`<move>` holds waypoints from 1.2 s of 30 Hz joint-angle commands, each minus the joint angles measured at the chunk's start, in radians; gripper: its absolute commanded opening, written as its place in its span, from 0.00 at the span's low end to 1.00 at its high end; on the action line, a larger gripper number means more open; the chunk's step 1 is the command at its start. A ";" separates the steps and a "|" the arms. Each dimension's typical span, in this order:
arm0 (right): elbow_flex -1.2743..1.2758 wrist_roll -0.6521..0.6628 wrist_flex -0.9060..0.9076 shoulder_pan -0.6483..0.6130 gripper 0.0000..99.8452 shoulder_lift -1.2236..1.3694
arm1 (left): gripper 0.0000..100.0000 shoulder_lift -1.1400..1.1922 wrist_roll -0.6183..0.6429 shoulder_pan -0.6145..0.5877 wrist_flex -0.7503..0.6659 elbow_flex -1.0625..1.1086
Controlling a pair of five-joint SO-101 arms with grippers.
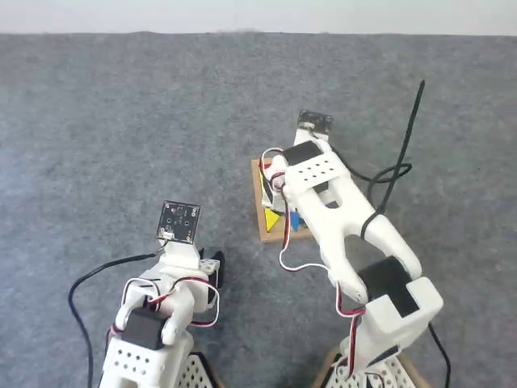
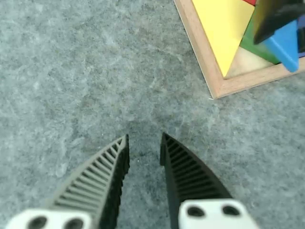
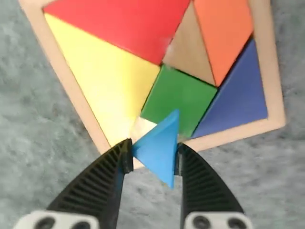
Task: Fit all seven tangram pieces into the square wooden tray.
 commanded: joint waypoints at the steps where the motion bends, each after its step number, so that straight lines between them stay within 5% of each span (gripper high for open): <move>1: -0.055 -0.109 -0.025 -0.021 0.07 -0.021 | 0.11 -0.017 0.006 0.002 0.002 -0.012; 12: -0.049 -0.184 -0.139 -0.084 0.07 -0.015 | 0.11 -0.017 0.006 0.002 0.002 -0.012; 21: -0.052 -0.184 -0.157 -0.084 0.36 -0.015 | 0.11 -0.017 0.006 0.002 0.002 -0.012; 26: -0.089 -0.170 -0.147 -0.079 0.39 -0.025 | 0.11 -0.017 0.006 0.002 0.002 -0.012; 36: -0.342 0.288 0.099 0.048 0.36 -0.027 | 0.11 -0.017 0.006 0.002 0.002 -0.012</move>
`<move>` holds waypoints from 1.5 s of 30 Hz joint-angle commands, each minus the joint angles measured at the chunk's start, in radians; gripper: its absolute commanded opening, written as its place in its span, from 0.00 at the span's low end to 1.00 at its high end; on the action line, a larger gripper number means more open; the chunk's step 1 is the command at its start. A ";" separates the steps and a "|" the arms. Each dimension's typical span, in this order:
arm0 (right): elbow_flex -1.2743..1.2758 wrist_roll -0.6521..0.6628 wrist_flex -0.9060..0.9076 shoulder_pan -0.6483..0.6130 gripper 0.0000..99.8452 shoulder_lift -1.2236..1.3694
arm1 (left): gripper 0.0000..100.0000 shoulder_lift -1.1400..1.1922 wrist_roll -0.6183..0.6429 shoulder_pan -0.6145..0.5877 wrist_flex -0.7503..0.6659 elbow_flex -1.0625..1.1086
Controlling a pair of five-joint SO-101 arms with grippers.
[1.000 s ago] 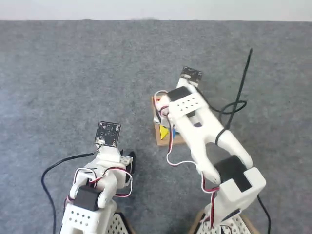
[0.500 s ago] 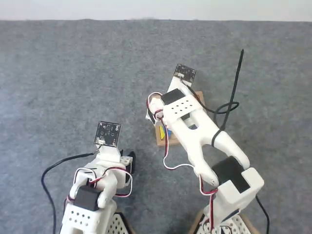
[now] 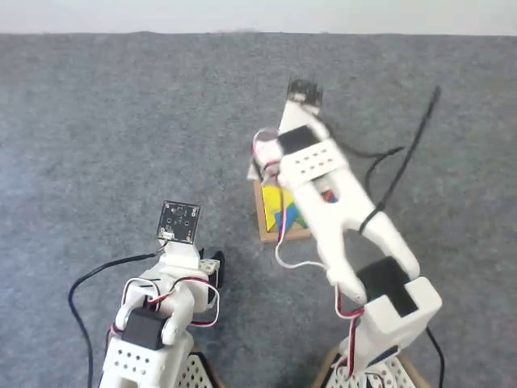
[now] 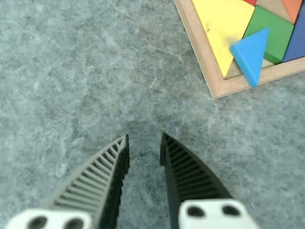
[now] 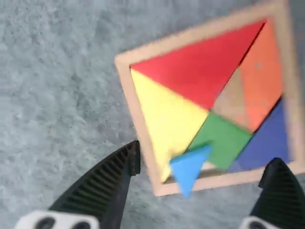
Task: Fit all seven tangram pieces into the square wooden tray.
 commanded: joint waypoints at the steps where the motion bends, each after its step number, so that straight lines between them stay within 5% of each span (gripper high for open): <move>1: -0.129 0.218 0.140 0.050 0.32 -0.028 | 0.11 -0.017 0.006 0.002 0.002 -0.012; 4: -0.132 0.270 0.217 0.005 0.18 -0.025 | 0.11 -0.017 0.006 0.002 0.002 -0.012; 9: -0.127 0.446 0.257 -0.045 0.16 -0.031 | 0.11 -0.017 0.006 0.002 0.002 -0.012; 14: -0.072 0.460 0.193 -0.002 0.10 -0.137 | 0.11 -0.017 0.006 0.002 0.002 -0.012; 17: 0.080 0.503 0.038 0.061 0.00 -0.274 | 0.11 -0.017 0.006 0.002 0.002 -0.012; 24: 0.643 0.821 -0.559 0.166 0.01 -0.444 | 0.11 -0.017 0.006 0.002 0.002 -0.012; 28: 0.720 0.821 -0.750 0.182 0.01 -0.386 | 0.11 -0.017 0.006 0.002 0.002 -0.012; 45: 0.680 0.816 -0.756 0.108 0.01 -0.193 | 0.11 -0.017 0.006 0.002 0.002 -0.012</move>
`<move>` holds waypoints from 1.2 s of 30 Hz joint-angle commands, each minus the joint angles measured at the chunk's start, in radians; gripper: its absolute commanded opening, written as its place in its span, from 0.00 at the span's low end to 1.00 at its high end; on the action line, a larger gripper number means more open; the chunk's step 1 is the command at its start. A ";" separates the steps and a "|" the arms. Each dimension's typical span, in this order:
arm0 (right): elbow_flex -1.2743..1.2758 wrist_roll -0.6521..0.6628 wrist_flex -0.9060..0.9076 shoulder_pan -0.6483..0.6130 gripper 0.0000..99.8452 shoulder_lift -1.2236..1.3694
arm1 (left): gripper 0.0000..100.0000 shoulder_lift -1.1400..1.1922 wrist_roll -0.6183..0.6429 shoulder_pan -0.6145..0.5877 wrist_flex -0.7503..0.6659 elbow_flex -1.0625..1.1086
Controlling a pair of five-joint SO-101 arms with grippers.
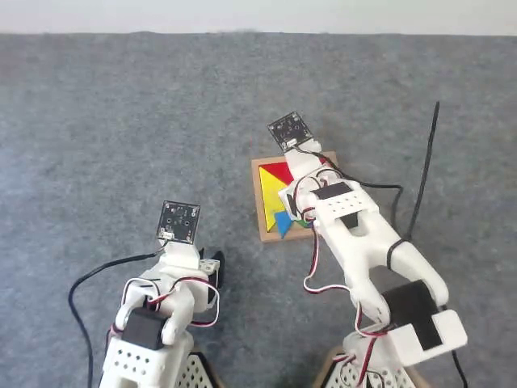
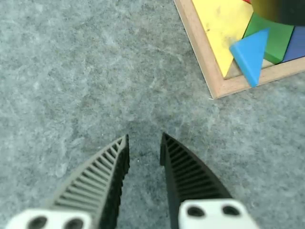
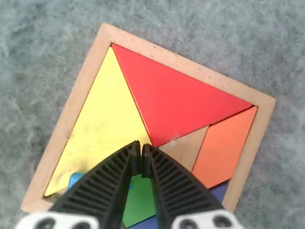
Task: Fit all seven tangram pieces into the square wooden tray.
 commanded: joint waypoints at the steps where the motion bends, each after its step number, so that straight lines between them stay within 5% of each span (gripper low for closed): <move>1: -0.035 0.012 0.004 -0.002 0.01 0.005 | 0.11 -0.017 0.006 0.002 0.002 -0.012; 24: -0.018 -0.008 0.082 0.093 0.01 -0.067 | 0.11 -0.017 0.006 0.002 0.002 -0.012; 36: -0.018 -0.061 0.081 -0.044 0.01 -0.119 | 0.11 -0.017 0.006 0.002 0.002 -0.012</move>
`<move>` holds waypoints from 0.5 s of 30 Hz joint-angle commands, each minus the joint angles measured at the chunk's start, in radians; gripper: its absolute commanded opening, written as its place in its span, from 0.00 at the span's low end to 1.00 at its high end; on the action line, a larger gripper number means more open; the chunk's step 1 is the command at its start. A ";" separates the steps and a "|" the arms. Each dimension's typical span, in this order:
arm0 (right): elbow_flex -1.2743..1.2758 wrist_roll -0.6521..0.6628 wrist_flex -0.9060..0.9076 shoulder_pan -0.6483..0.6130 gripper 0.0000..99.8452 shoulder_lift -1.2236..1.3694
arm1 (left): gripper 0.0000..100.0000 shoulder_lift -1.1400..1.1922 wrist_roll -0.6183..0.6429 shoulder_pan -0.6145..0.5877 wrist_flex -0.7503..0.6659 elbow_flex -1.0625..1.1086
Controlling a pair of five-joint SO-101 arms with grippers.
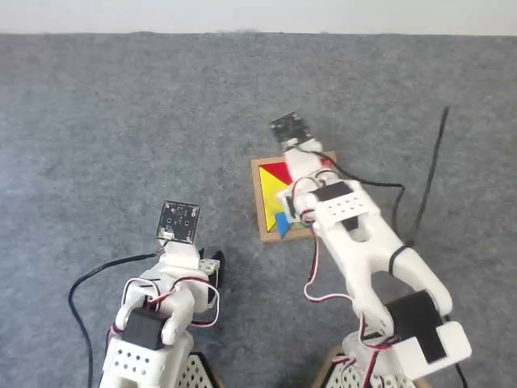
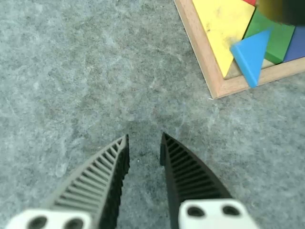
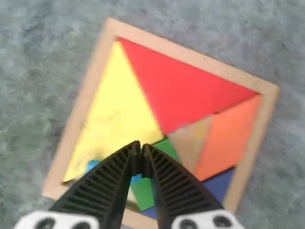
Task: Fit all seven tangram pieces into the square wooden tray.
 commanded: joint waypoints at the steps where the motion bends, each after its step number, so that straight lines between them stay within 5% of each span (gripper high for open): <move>1: -0.014 -0.014 -0.015 -0.027 0.01 -0.056 | 0.11 -0.017 0.006 0.002 0.002 -0.012; 15: 0.086 -0.008 -0.013 0.041 0.01 -0.068 | 0.11 -0.017 0.006 0.002 0.002 -0.012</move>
